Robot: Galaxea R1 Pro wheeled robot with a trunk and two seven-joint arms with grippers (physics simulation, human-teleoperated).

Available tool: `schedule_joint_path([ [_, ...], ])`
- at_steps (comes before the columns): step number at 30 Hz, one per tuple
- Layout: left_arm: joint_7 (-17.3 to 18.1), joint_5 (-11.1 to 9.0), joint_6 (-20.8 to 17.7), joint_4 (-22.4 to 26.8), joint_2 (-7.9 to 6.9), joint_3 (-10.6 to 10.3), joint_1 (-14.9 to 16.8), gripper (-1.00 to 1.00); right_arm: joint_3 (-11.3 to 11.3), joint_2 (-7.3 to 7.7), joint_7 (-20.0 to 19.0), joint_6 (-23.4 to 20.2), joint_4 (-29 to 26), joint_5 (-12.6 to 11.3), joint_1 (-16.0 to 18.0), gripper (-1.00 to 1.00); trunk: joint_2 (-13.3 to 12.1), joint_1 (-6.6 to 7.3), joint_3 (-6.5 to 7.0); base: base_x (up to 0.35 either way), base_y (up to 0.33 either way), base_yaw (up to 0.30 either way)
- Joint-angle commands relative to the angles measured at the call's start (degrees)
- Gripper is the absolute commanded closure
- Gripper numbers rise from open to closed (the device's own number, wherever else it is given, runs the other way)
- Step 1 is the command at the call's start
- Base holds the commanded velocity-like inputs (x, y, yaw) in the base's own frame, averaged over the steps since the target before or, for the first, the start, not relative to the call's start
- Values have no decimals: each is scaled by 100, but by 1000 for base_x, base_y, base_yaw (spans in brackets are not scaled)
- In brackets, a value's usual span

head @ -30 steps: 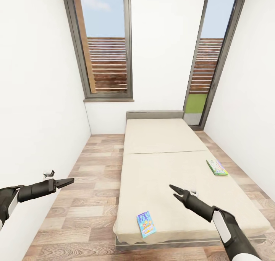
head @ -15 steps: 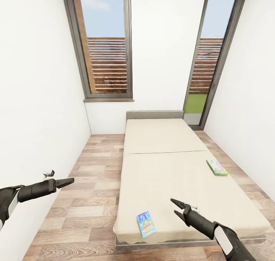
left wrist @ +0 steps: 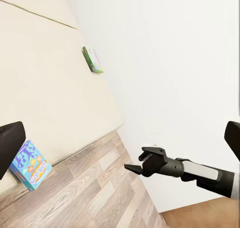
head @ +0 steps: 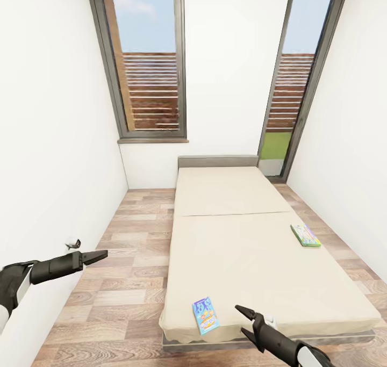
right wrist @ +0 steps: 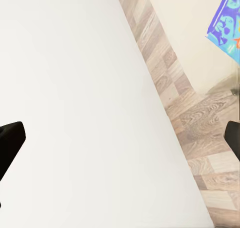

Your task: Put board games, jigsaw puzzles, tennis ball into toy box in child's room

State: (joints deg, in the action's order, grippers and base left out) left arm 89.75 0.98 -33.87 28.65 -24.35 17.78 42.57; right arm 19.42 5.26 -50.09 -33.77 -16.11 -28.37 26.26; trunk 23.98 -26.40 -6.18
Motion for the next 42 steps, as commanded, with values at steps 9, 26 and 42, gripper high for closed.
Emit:
schedule_joint_path([
  [9, 25, 32, -542, 12, 279, -7, 6, -100, 26, -62, 440, -468, 40, -230, 28, -100, 375, -201, -174, 0, 0, 0],
  [26, -15, 83, -1089, 133, 503, -38, -18, -100, -101, -208, 431, -541, 10, -232, -97, -100, 735, -398, -335, 0, 0, 0],
  [42, -116, 95, -1088, 71, 639, -29, -220, -100, 429, -190, 318, -69, -32, -763, -108, -100, 1056, -574, -479, 0, 0, 0],
])
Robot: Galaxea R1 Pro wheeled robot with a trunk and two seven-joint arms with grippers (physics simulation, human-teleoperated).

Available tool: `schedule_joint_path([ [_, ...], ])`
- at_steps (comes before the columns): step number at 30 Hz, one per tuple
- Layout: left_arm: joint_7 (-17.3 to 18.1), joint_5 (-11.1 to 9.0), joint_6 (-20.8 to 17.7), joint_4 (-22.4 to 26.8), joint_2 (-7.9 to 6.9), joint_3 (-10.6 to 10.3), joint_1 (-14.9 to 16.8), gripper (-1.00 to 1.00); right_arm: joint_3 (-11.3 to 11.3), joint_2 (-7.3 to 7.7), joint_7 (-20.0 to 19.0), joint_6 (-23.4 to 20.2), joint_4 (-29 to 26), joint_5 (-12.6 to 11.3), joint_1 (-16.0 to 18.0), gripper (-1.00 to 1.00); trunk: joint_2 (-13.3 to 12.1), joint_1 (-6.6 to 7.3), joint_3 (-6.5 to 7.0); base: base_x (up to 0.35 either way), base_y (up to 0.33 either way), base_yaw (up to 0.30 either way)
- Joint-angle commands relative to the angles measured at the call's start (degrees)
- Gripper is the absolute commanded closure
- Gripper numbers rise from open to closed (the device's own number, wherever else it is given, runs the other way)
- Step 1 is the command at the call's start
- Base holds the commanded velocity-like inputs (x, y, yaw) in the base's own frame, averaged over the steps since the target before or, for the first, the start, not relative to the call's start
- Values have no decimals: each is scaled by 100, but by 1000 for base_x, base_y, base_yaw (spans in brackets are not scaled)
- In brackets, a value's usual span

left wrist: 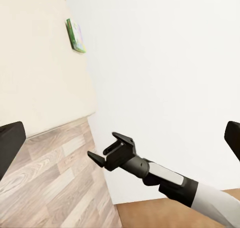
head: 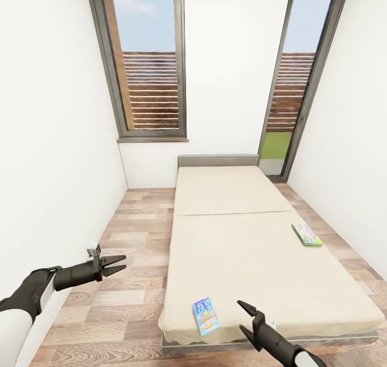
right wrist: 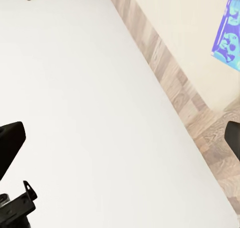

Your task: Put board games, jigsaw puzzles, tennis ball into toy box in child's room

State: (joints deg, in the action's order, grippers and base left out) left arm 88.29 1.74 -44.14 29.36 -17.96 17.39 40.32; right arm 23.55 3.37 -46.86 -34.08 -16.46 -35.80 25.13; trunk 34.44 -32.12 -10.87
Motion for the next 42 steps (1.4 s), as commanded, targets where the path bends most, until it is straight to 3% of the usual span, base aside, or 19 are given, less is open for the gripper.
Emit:
schedule_joint_path([
  [1, 30, 19, -60, 0, 0, 10, 4, -100, 49, -1, -2, -28, 2, -52, 3, -100, 50, -24, -28, 0, 0, 0],
  [8, 31, 19, -60, 0, -5, 10, 3, -100, 277, -9, -6, 10, 2, -115, -10, -100, 171, -90, -82, 0, 0, 0],
  [17, 31, 19, -60, 0, -5, 10, 2, -100, 286, -22, 19, 27, 2, -99, 6, -100, 491, -266, -225, 0, 0, 0],
  [26, 31, 19, -60, 0, -5, 10, 2, -100, 290, -46, 294, 17, 2, -138, 62, -100, 852, -464, -387, 0, 0, 0],
  [27, 33, 19, -60, 0, -5, 10, 2, -100, 290, -55, 973, 18, 2, -140, 69, -100, 893, -486, -405, 0, 0, 0],
  [31, 38, 19, -60, 0, -11, 10, 2, -100, 290, -104, 1558, 10, 2, -145, 130, -100, 1053, -573, -477, 0, 0, 0],
  [42, 49, 19, -60, 0, -22, 11, 2, -100, 296, -319, 1810, 8, 2, -178, 213, -100, 1494, -815, -674, 0, 0, 0],
])
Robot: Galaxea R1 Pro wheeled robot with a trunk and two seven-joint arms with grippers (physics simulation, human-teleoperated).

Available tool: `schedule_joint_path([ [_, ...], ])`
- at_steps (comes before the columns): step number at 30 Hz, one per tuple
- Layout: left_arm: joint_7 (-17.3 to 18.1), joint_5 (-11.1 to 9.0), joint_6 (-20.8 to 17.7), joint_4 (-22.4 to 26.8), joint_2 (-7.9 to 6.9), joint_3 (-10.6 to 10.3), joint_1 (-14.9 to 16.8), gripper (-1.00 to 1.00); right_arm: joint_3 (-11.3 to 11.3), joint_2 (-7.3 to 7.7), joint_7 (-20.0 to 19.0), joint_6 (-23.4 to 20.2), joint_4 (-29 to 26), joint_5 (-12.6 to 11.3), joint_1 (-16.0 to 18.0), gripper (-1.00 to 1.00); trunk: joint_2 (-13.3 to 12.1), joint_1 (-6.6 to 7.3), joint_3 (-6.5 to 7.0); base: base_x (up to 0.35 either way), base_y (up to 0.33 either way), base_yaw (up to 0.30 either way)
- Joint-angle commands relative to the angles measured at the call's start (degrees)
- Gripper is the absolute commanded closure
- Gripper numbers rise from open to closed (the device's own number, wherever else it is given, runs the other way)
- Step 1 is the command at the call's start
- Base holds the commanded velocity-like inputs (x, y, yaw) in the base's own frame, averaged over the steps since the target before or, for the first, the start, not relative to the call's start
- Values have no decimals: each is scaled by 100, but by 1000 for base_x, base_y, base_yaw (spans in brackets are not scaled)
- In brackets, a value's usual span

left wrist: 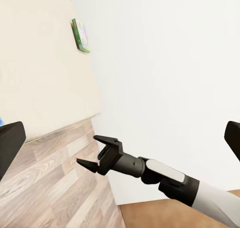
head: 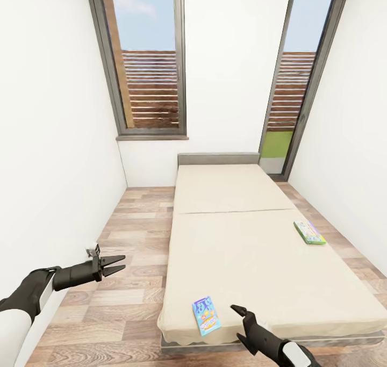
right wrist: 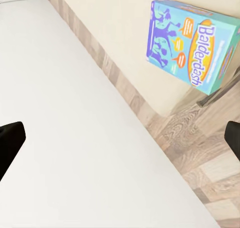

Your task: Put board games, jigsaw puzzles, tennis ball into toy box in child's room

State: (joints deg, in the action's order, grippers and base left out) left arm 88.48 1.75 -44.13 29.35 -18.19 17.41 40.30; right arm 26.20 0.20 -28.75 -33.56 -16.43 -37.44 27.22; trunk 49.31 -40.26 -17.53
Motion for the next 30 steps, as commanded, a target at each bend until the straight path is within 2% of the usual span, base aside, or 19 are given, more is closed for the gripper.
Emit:
schedule_joint_path([
  [1, 31, 19, -60, 0, 0, 11, 4, -100, 32, -7, 4, -44, -1, -14, 6, -100, 47, -23, -26, 0, 0, 0],
  [15, 38, 19, -59, 0, -8, 23, 4, -100, 22, -66, 65, 36, 13, 41, 12, -100, 609, -331, -277, 0, 0, 0],
  [18, 38, 19, -60, 0, -8, 24, 4, -100, 6, -70, 69, 312, 39, 69, 12, -100, 729, -397, -331, 0, 0, 0],
  [23, 44, 19, -53, 0, -9, 25, 4, -100, -48, -88, 65, 1085, 77, 77, 8, -100, 930, -507, -421, 0, 0, 0],
  [25, 45, 19, -53, 0, -9, 25, 4, -100, -90, -100, 61, 1173, 80, 78, 6, -100, 1010, -550, -457, 0, 0, 0],
  [30, 58, 19, -52, 19, -12, 25, 4, -100, -377, -141, 56, 1307, 79, 74, 6, -100, 1210, -660, -546, 0, 0, 0],
])
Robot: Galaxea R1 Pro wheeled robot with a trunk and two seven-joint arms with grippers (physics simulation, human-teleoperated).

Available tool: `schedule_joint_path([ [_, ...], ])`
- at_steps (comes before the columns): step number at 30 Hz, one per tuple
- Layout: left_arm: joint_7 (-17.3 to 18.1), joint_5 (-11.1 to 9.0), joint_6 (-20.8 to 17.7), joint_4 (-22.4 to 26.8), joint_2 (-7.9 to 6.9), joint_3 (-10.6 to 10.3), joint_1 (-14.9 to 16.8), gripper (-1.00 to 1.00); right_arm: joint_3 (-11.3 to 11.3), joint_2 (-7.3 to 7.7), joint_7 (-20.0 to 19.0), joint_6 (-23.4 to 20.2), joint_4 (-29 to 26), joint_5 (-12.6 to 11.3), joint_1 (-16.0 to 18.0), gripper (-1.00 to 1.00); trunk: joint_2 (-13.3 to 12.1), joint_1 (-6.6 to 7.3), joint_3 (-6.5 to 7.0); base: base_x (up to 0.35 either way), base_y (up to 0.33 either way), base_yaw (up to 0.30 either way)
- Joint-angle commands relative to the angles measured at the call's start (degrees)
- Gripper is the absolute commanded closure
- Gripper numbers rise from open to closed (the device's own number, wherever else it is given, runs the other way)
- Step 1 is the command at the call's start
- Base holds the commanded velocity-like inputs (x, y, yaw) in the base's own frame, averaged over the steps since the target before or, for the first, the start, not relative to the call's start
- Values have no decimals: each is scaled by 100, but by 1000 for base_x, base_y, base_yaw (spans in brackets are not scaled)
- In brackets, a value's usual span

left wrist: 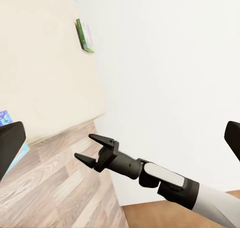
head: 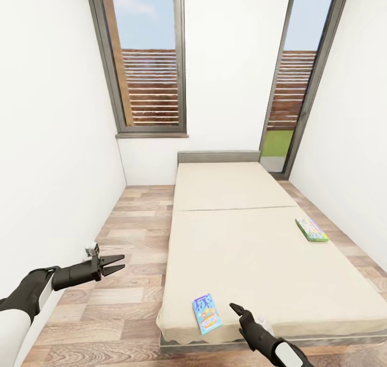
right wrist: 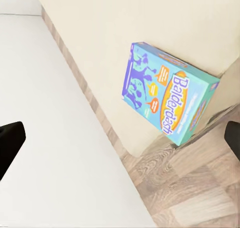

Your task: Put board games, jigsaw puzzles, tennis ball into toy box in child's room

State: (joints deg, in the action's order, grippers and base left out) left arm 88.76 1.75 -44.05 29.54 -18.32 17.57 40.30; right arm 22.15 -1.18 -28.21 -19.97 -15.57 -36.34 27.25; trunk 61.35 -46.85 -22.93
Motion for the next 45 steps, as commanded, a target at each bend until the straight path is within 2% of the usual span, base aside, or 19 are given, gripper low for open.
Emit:
schedule_joint_path([
  [1, 35, 19, -60, 7, -1, 12, 1, -100, -58, -10, 0, -39, -7, -41, 1, -100, 46, -23, -25, 0, 0, 0],
  [7, 49, 19, -57, 31, -5, 19, -11, -100, -234, -28, -68, -67, -27, -60, 5, -100, 286, -155, -133, 0, 0, 0],
  [18, 61, 19, -53, 42, -13, 28, -14, -100, -262, -69, -88, -138, -34, -74, 8, -100, 728, -396, -330, 0, 0, 0],
  [25, 70, 6, -59, 43, -112, 29, -14, -100, -262, -67, -151, -215, -39, -105, 1, -100, 1008, -550, -456, 0, 0, 0],
  [31, 122, -4, -60, 43, -215, 35, -14, -100, -234, -66, -254, -546, -43, -140, 0, -100, 1249, -682, -563, 0, 0, 0],
  [37, 124, -7, -60, 43, -245, 35, -14, -100, -223, -66, -272, -854, -67, -194, 5, -100, 1490, -814, -671, 0, 0, 0],
  [45, 124, -3, -60, 43, -257, 36, -14, -100, -221, -66, -283, -934, -77, -205, 8, -100, 1811, -989, -815, 0, 0, 0],
])
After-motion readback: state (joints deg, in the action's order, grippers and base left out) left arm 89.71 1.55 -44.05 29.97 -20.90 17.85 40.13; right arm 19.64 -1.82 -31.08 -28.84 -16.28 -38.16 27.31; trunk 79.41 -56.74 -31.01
